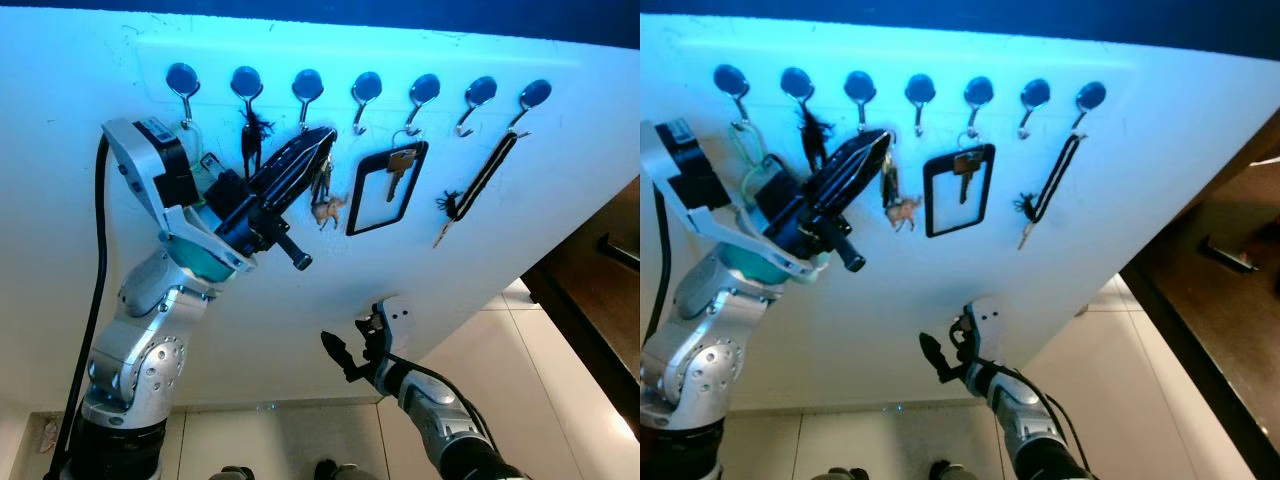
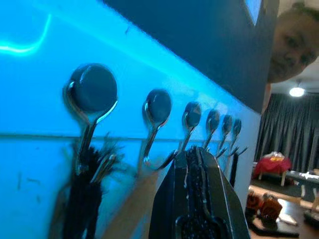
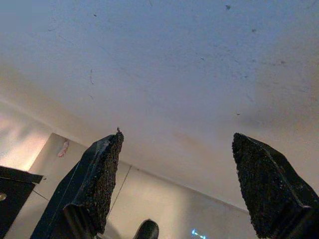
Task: Hang keys on a hook
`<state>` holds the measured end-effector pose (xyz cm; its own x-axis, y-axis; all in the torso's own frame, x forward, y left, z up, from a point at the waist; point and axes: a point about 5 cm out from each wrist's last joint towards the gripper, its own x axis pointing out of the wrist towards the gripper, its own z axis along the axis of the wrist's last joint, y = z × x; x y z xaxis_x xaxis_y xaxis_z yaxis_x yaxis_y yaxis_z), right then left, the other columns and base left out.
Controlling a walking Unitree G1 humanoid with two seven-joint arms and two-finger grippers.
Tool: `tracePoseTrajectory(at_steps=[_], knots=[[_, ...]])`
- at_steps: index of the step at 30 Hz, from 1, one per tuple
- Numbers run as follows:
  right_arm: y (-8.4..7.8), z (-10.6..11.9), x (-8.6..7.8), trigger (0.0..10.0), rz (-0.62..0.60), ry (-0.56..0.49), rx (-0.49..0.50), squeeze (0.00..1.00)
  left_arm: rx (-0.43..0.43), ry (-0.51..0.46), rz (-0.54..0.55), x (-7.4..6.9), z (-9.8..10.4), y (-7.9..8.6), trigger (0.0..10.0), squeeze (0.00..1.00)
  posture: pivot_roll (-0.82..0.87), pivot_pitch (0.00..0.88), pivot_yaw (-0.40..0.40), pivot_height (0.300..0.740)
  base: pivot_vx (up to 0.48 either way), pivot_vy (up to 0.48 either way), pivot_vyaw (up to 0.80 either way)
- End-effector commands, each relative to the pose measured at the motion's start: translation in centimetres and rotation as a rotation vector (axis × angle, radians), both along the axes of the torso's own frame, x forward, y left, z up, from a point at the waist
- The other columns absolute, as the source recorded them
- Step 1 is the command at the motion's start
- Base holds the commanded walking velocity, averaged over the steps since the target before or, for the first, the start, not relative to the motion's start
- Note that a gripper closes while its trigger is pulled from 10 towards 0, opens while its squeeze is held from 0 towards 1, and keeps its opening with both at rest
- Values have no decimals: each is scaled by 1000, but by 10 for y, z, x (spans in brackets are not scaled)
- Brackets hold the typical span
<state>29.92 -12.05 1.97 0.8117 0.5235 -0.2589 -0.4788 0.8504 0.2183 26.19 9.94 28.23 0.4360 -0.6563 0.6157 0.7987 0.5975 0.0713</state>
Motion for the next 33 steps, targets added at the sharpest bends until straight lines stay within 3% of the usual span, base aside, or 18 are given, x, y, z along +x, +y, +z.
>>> tracePoseTrajectory(at_steps=[1, 10, 19, 33], knots=[[-3, -5, -4, 10000, -6, 25, 0, 0, 11, -26, -75, -10, 1, -3, 10000, 0, 103, 88, -5, 740, 0, 0, 0], [-2, -5, -4, 10000, -3, 25, 3, 0, 20, -27, -100, -13, 2, -10, 10000, 0, 105, 91, -7, 740, 0, 0, 0], [-1, -5, -4, 10000, -8, 27, 7, 0, -14, 23, -13, 2, 2, -16, 10000, 0, 101, 95, 0, 740, 0, 0, 0], [-1, -6, -5, 10000, -10, 25, 10, 0, -10, 25, -35, 0, 1, -20, 10000, 0, 99, 91, 3, 740, 0, 0, 0]])
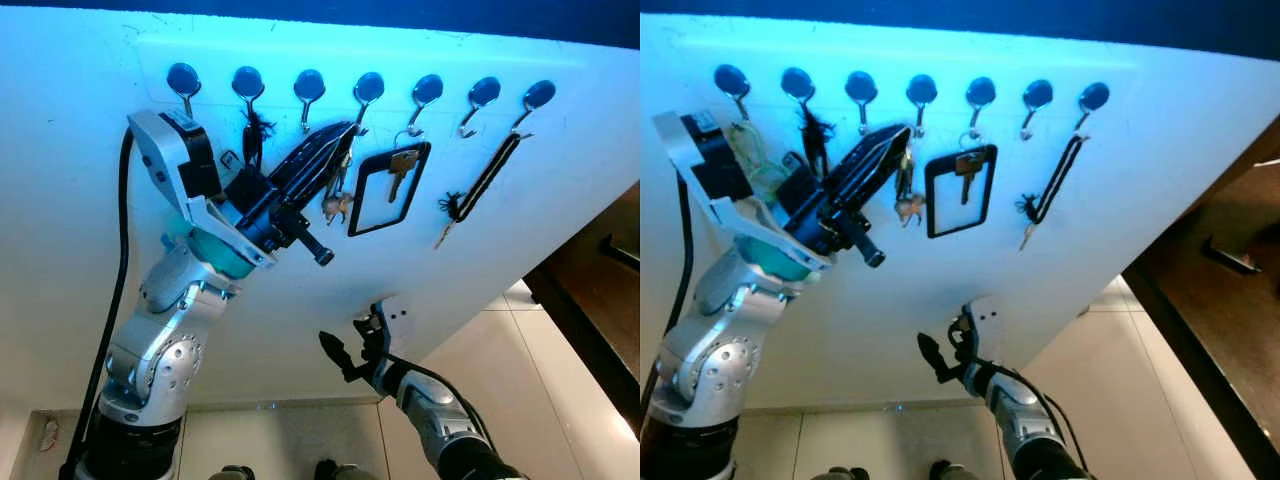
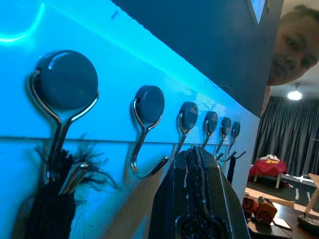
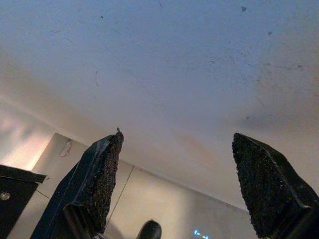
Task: Hang keys on a hook
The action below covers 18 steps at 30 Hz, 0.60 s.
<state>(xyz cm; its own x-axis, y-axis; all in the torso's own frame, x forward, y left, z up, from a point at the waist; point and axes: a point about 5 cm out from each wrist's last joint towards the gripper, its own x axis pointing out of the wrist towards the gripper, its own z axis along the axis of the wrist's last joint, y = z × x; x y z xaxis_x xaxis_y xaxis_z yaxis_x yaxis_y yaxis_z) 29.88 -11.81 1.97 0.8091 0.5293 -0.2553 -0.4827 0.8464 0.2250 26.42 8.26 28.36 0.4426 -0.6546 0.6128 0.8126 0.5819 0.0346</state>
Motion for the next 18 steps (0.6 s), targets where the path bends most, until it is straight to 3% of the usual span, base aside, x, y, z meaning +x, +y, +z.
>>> tracePoseTrajectory(at_steps=[1, 10, 18], knots=[[-3, -6, -5, 10000, -15, 25, 2, 0, 7, -12, -22, -4, 0, -4, 10000, 0, 99, 91, 3, 740, 0, 0, 0], [-2, -6, -5, 10000, -9, 25, 2, 0, -12, -49, -97, -13, 4, -6, 10000, 0, 102, 84, 0, 740, 0, 0, 0], [-2, -5, -5, 10000, -5, 24, 2, 0, -6, -50, -99, -13, 3, -5, 10000, 0, 101, 84, -1, 740, 0, 0, 0]])
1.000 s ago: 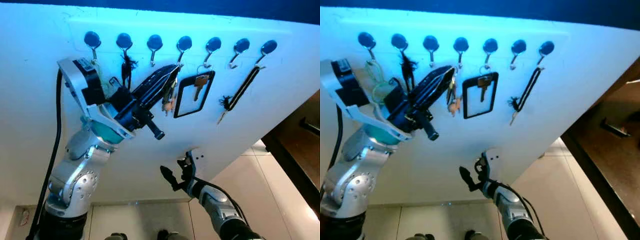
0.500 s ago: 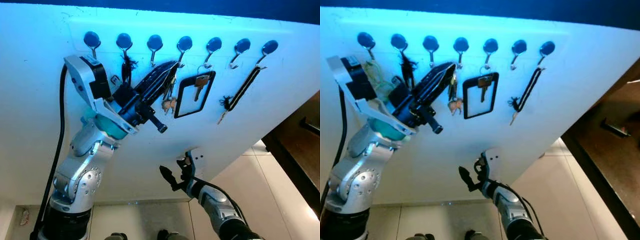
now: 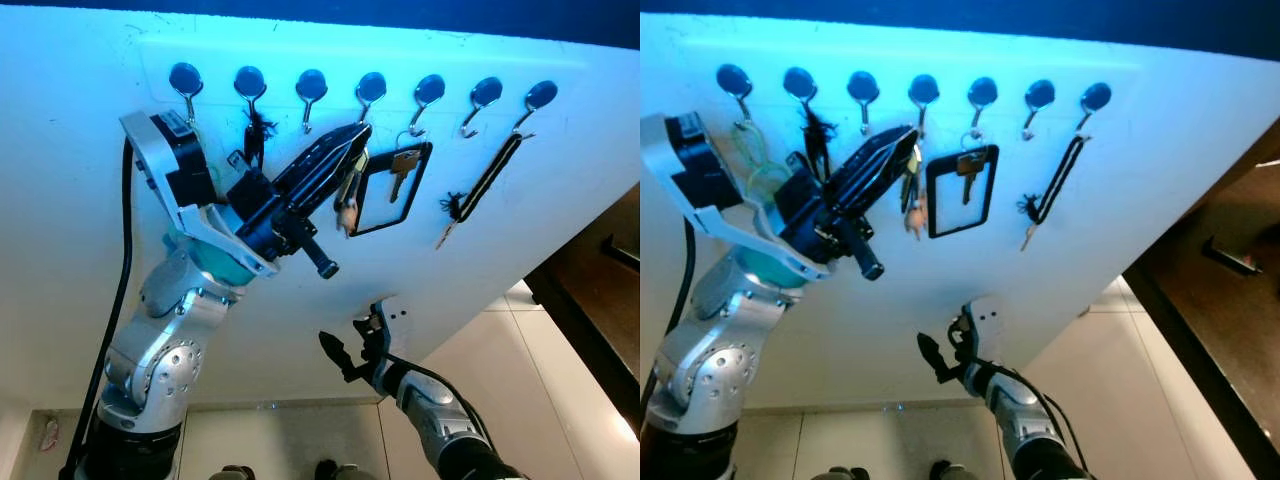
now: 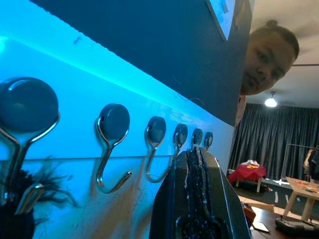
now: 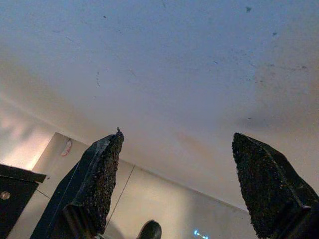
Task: Hang keys on a hook
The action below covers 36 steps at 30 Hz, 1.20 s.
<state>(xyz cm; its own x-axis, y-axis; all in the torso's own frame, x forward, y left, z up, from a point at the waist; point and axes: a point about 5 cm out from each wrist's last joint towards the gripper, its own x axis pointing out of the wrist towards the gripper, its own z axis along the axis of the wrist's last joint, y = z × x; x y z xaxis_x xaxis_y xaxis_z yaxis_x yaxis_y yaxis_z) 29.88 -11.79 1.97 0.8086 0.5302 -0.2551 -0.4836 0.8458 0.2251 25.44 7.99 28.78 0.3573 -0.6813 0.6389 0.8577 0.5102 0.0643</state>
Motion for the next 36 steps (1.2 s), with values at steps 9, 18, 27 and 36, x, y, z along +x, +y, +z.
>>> tracePoseTrajectory(at_steps=[9, 18, 27, 36], knots=[[-3, -6, -5, 10000, -10, 26, 1, 0, 10, 1, -28, -3, -3, -5, 10000, 0, 97, 91, 1, 740, 0, 0, 0], [-2, -6, -5, 10000, -12, 27, 4, 0, 21, 15, -29, 2, -4, -11, 10000, 0, 95, 99, 6, 740, 0, 0, 0], [-4, -7, -6, 10000, -22, 25, 6, 0, 28, 38, 4, 9, -6, -11, 10000, 0, 86, 99, 8, 740, 0, 0, 0], [-4, -7, -6, 10000, -23, 25, 6, 0, 23, 34, 30, 10, -4, -6, 10000, 0, 92, 103, 7, 740, 0, 0, 0]])
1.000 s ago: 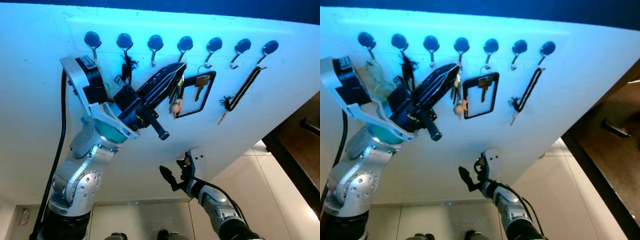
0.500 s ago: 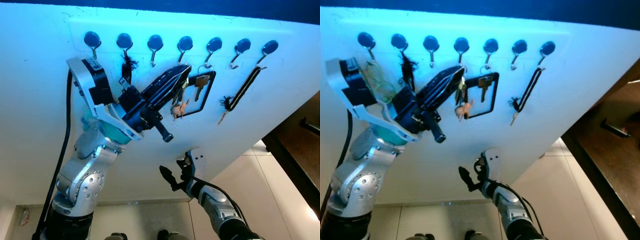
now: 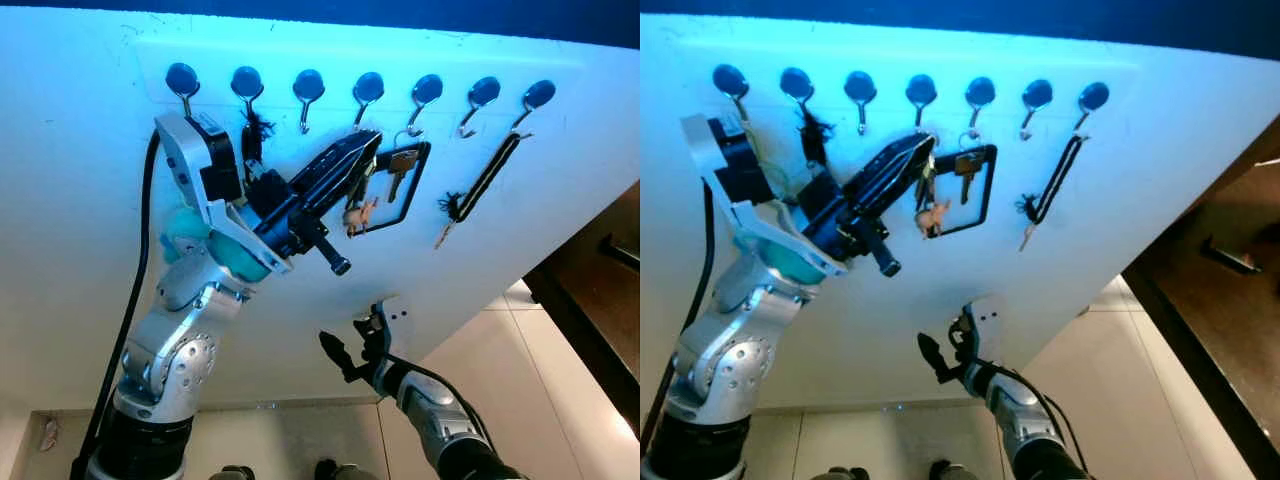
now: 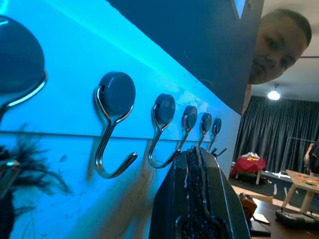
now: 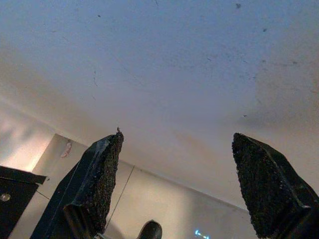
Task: Hang keys on a hook
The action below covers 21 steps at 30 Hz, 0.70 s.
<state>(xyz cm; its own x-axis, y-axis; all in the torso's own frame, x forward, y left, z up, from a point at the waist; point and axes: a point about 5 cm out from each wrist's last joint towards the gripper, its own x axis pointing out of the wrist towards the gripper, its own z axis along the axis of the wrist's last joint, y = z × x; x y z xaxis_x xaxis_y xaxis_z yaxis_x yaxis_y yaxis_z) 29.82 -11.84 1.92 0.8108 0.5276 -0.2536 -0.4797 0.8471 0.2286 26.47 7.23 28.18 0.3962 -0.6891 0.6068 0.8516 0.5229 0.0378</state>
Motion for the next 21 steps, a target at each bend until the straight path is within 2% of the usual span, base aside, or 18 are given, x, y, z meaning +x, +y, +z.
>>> tracePoseTrajectory(at_steps=[1, 11, 21], knots=[[-3, -6, -6, 10000, -17, 25, 3, 0, 0, -12, 22, 0, 2, 3, 10000, 0, 93, 103, 7, 740, 0, 0, 0], [-3, -7, -6, 10000, -16, 27, 6, 0, -15, -26, 42, -1, 7, 10, 10000, 0, 95, 103, 8, 740, 0, 0, 0], [-3, -7, -6, 10000, -13, 27, 4, 0, -15, -14, 35, -1, 4, 8, 10000, 0, 90, 99, 4, 740, 0, 0, 0]])
